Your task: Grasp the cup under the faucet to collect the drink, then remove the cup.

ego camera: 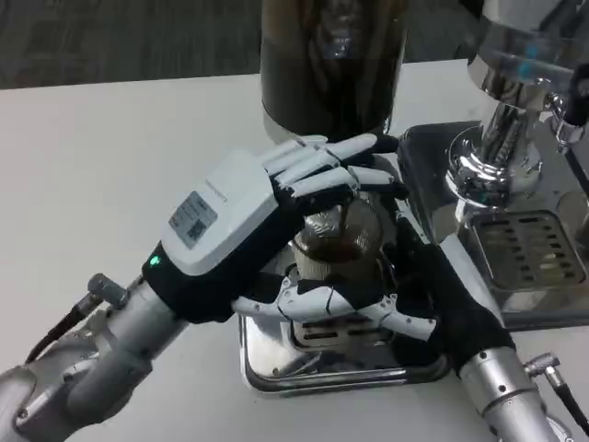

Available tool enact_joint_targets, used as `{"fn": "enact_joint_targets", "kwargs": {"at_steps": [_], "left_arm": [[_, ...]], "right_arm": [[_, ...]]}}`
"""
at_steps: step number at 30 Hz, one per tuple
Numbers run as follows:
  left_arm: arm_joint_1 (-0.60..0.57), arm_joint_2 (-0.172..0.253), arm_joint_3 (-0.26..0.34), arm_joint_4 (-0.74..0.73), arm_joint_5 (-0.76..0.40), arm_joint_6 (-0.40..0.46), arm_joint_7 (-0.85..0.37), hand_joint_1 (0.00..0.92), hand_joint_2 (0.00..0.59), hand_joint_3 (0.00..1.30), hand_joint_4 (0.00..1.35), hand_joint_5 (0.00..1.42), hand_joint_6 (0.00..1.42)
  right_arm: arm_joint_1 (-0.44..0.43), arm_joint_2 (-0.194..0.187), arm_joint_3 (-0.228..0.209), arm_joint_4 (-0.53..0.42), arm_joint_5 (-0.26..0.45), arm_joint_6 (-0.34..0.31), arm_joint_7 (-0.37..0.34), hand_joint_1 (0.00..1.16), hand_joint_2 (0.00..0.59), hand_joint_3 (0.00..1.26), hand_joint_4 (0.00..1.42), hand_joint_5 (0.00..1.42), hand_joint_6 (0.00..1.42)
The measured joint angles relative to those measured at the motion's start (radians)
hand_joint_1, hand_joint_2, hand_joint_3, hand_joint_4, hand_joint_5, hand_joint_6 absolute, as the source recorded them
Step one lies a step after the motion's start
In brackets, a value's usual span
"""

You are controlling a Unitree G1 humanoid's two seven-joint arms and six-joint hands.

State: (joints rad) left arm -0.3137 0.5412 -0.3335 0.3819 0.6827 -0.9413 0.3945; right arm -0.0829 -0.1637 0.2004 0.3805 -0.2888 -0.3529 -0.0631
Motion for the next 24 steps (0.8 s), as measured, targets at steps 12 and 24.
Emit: {"fn": "enact_joint_targets", "kwargs": {"at_steps": [12, 24], "left_arm": [[0.081, -0.013, 0.120, -0.036, -0.048, 0.032, -0.010, 0.000, 0.204, 0.31, 0.11, 0.30, 0.21], [0.093, -0.051, 0.213, -0.048, -0.132, 0.009, -0.012, 0.000, 0.204, 0.33, 0.14, 0.32, 0.22]], "right_arm": [[0.007, 0.002, -0.001, -0.003, -0.006, -0.005, -0.009, 0.56, 0.182, 0.00, 0.00, 0.00, 0.05], [0.009, 0.004, -0.003, -0.003, -0.008, -0.007, -0.011, 0.56, 0.184, 0.00, 0.00, 0.00, 0.05]]}}
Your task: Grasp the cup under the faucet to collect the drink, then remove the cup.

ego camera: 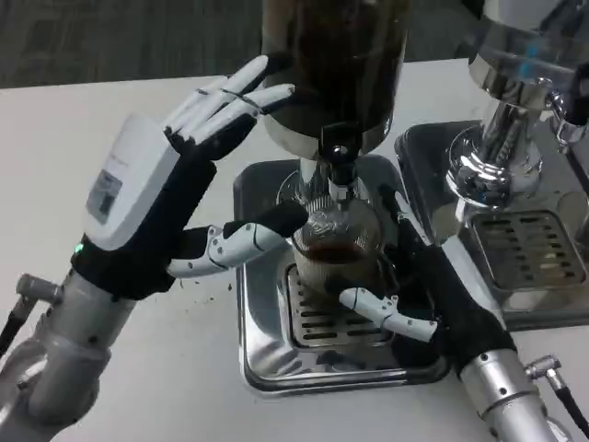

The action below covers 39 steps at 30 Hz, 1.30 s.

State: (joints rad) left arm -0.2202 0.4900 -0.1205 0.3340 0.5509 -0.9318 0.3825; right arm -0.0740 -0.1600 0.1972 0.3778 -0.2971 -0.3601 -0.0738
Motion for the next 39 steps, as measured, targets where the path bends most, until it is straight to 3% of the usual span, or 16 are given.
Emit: {"fn": "enact_joint_targets", "kwargs": {"at_steps": [7, 11, 15, 30, 39], "left_arm": [[0.121, -0.014, 0.103, -0.026, -0.156, -0.021, -0.026, 0.000, 0.210, 0.33, 0.18, 0.36, 0.26], [0.177, -0.019, 0.182, 0.050, -0.194, -0.040, -0.021, 0.000, 0.213, 0.33, 0.18, 0.36, 0.26], [0.191, -0.019, 0.213, 0.127, -0.190, -0.043, -0.021, 0.000, 0.215, 0.33, 0.18, 0.35, 0.26], [0.189, -0.018, 0.194, 0.342, -0.145, -0.035, -0.021, 0.000, 0.218, 0.33, 0.18, 0.35, 0.23], [0.197, -0.020, 0.179, 0.374, -0.147, -0.034, -0.023, 0.000, 0.223, 0.34, 0.20, 0.35, 0.22]], "right_arm": [[0.023, 0.018, -0.004, -0.013, -0.001, -0.003, -0.020, 0.60, 0.185, 0.00, 0.00, 0.00, 0.04], [0.044, 0.040, -0.016, -0.017, 0.010, -0.016, -0.035, 0.63, 0.182, 0.00, 0.00, 0.00, 0.05], [0.049, 0.052, -0.027, -0.008, 0.019, -0.036, -0.037, 0.66, 0.182, 0.00, 0.00, 0.00, 0.06], [0.053, 0.068, -0.026, -0.027, 0.016, -0.050, -0.033, 0.69, 0.166, 0.00, 0.00, 0.00, 0.08], [0.044, 0.060, -0.004, -0.039, -0.001, -0.004, 0.008, 0.71, 0.160, 0.00, 0.00, 0.00, 0.10]]}}
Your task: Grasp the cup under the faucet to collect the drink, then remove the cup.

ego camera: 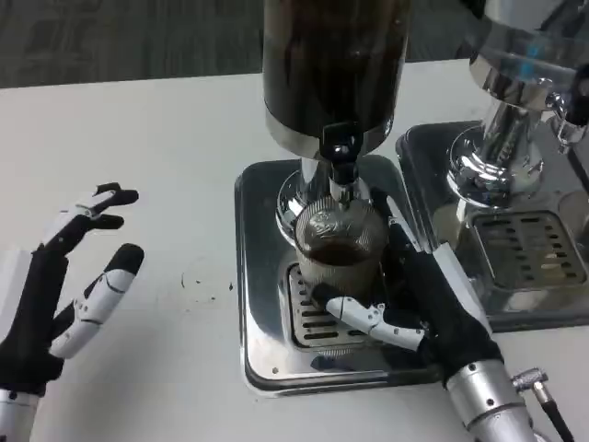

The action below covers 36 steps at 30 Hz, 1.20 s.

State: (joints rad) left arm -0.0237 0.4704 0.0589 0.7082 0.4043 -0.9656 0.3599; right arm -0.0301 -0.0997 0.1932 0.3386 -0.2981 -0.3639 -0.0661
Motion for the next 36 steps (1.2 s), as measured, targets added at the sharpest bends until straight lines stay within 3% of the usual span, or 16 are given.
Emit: {"fn": "enact_joint_targets", "kwargs": {"at_steps": [22, 31, 36], "left_arm": [[0.059, -0.019, 0.000, -0.028, -0.002, 0.023, 0.000, 0.000, 0.227, 0.36, 0.22, 0.35, 0.22], [0.070, -0.024, 0.001, -0.049, -0.004, 0.036, 0.000, 0.000, 0.234, 0.36, 0.22, 0.35, 0.22], [0.078, -0.024, 0.003, -0.061, -0.006, 0.039, 0.000, 0.000, 0.236, 0.36, 0.23, 0.35, 0.22]], "right_arm": [[-0.082, 0.008, 0.017, 0.048, 0.000, 0.031, 0.017, 0.78, 0.156, 0.00, 0.01, 0.05, 0.22], [-0.092, 0.012, 0.022, 0.063, 0.002, 0.024, 0.017, 0.84, 0.158, 0.01, 0.23, 0.23, 0.36], [-0.103, 0.019, 0.023, 0.083, 0.005, 0.013, 0.009, 0.85, 0.168, 0.16, 0.34, 0.31, 0.44]]}}
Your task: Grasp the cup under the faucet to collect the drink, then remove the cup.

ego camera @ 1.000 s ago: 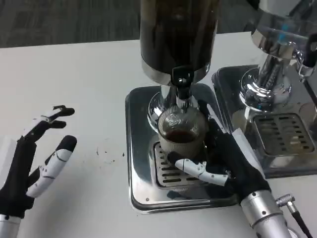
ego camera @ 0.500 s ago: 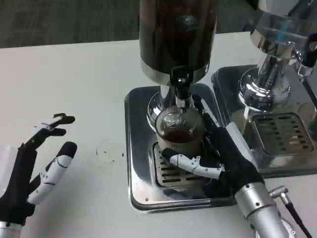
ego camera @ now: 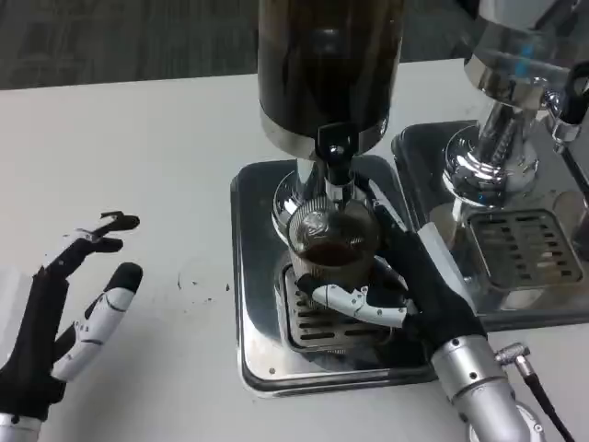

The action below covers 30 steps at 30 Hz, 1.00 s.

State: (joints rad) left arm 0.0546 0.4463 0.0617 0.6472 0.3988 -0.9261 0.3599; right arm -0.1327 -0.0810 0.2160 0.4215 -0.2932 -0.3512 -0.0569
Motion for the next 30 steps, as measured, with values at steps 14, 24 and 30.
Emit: {"fn": "enact_joint_targets", "kwargs": {"at_steps": [14, 24, 30], "left_arm": [[0.013, 0.001, 0.003, -0.012, -0.005, 0.006, -0.008, 0.000, 0.239, 0.37, 0.23, 0.36, 0.23], [0.010, 0.002, -0.001, -0.012, -0.005, 0.006, -0.027, 0.000, 0.238, 0.37, 0.24, 0.37, 0.23], [0.010, 0.002, -0.001, -0.012, -0.005, 0.009, -0.027, 0.000, 0.238, 0.37, 0.24, 0.37, 0.23]], "right_arm": [[-0.019, 0.023, -0.001, 0.043, -0.005, -0.025, -0.058, 1.00, 0.174, 0.47, 0.55, 0.51, 0.62], [-0.019, 0.030, 0.001, 0.054, -0.036, -0.049, -0.110, 1.02, 0.144, 0.55, 0.57, 0.58, 0.72], [-0.010, 0.031, 0.000, 0.059, -0.056, -0.068, -0.150, 1.05, 0.124, 0.56, 0.58, 0.61, 0.77]]}}
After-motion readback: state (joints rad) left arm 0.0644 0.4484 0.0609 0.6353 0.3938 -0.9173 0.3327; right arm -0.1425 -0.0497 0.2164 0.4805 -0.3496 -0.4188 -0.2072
